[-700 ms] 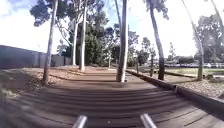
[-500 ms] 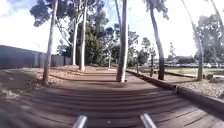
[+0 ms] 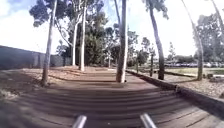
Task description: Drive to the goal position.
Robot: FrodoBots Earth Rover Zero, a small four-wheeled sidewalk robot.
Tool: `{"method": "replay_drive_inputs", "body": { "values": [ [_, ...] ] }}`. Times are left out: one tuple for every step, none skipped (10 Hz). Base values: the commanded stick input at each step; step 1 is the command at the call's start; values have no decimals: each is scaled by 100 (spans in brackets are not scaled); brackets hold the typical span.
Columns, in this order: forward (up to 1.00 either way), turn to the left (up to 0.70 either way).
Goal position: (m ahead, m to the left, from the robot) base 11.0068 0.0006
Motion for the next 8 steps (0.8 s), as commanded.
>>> {"method": "replay_drive_inputs", "body": {
  "values": [
    [17,0],
    [47,0],
    [70,0],
    [70,0],
    [70,0],
    [70,15],
    [70,30],
    [70,35]
  ]
}}
